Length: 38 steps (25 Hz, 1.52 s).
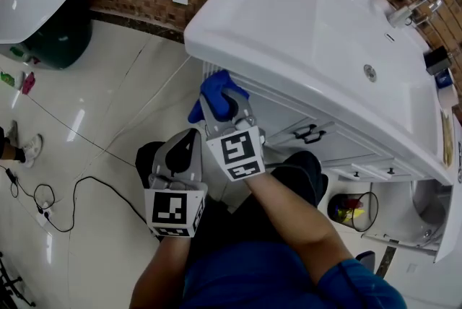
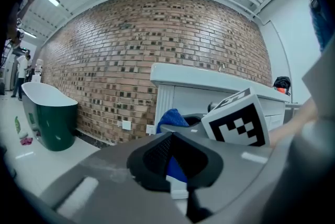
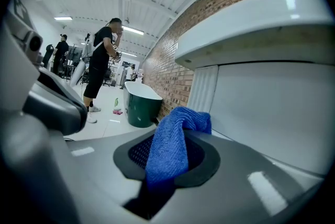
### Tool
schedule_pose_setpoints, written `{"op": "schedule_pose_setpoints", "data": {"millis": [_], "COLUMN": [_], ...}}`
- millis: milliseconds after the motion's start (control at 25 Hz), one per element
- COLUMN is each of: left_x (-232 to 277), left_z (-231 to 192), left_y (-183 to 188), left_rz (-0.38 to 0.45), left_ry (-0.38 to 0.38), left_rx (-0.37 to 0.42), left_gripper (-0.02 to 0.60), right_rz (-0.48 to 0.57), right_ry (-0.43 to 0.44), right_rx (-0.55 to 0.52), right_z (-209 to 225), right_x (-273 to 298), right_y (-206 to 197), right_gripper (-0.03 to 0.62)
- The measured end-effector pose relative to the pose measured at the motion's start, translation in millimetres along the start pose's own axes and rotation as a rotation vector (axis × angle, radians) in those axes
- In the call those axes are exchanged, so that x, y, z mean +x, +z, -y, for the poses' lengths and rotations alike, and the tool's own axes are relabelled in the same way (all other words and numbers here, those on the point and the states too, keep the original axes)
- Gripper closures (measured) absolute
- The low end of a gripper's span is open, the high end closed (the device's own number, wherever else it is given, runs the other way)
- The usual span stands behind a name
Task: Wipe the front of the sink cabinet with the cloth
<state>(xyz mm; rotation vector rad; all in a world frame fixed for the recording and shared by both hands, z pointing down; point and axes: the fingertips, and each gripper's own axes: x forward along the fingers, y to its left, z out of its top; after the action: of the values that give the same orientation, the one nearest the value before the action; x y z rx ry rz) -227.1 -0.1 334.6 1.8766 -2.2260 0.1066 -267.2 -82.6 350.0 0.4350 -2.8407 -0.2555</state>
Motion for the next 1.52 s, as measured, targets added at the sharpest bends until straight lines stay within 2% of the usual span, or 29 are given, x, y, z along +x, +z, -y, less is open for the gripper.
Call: {"op": "schedule_pose_setpoints", "data": {"millis": [200, 400, 720, 920, 1200, 1320, 1520], "left_x": [6.6, 28.4, 68.2, 86.0, 95.8, 96.8, 103.1], "left_z": [17.0, 59.1, 182.5, 252.2, 356.1, 386.0, 411.0], "left_y": [-2.3, 2.1, 8.5, 4.5, -7.1, -19.6, -31.6], "left_rz": [-0.013, -0.008, -0.004, -0.02, -0.046, -0.068, -0.09], "left_ry": [-0.049, -0.141, -0.395, -0.525, -0.722, -0.78, -0.819], "left_rx": [0.02, 0.053, 0.136, 0.164, 0.203, 0.229, 0.248], "left_gripper": [0.58, 0.58, 0.58, 0.578, 0.58, 0.58, 0.58], "right_rz": [0.014, 0.006, -0.041, -0.1, -0.183, -0.217, -0.269], "right_ry": [-0.03, -0.126, -0.351, -0.496, -0.753, -0.847, -0.969], "right_rx": [0.021, 0.07, 0.143, 0.179, 0.235, 0.255, 0.281], "right_z": [7.7, 36.5, 109.4, 150.7, 211.3, 231.5, 258.4], "right_x": [-41.4, -110.0, -222.2, -288.9, -388.5, -425.0, -471.8], "right_y": [1.7, -13.3, -52.2, -86.4, -130.8, -149.7, -180.3], "right_gripper": [0.517, 0.517, 0.511, 0.511, 0.51, 0.511, 0.511]}}
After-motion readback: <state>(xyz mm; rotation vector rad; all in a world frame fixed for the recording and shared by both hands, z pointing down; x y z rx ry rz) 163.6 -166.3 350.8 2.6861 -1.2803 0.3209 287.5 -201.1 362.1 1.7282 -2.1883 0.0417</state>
